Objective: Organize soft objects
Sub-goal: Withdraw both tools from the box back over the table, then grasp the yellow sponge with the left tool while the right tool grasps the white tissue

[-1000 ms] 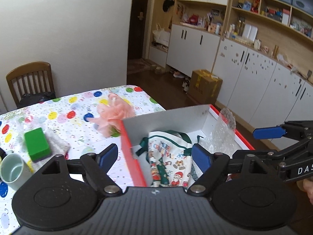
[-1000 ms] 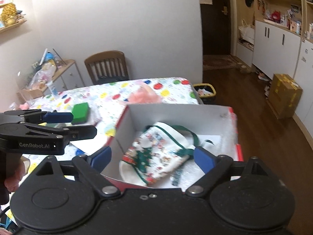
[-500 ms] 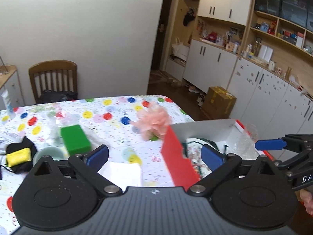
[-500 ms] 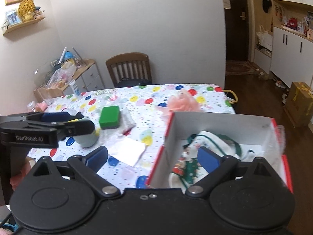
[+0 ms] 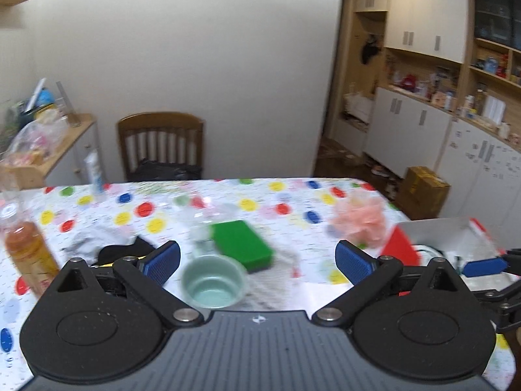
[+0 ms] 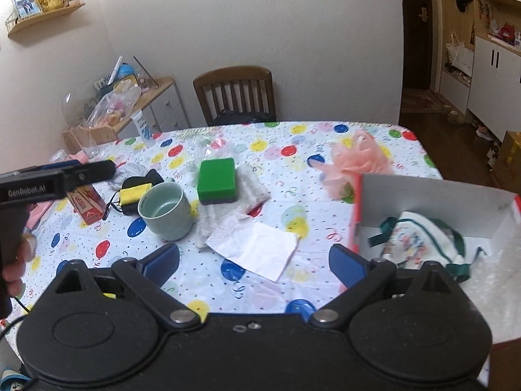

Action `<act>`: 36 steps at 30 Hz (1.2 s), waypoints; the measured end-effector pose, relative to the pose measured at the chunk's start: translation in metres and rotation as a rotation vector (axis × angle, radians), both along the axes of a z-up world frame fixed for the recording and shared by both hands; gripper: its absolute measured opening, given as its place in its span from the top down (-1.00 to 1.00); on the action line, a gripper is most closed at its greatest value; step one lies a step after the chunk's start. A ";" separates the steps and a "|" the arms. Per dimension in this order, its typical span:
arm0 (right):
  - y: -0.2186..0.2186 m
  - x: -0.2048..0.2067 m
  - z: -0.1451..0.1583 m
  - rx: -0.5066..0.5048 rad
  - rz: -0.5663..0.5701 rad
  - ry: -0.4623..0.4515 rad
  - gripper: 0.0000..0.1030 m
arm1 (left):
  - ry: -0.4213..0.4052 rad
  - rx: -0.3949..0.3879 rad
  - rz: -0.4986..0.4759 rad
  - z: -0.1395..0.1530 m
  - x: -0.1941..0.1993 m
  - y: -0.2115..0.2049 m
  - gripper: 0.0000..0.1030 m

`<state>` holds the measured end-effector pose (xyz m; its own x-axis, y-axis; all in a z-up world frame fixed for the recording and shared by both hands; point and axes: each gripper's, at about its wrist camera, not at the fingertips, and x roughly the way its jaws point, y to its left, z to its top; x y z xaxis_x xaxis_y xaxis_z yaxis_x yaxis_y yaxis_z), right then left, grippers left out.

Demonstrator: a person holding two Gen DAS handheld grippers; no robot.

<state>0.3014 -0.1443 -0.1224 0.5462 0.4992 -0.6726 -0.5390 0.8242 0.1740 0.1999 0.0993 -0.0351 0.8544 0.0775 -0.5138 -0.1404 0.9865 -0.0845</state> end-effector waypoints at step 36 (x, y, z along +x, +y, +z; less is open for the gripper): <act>0.104 0.091 -0.128 -0.192 -0.097 0.119 -0.84 | 0.184 -0.061 0.324 -0.131 0.083 0.174 -0.98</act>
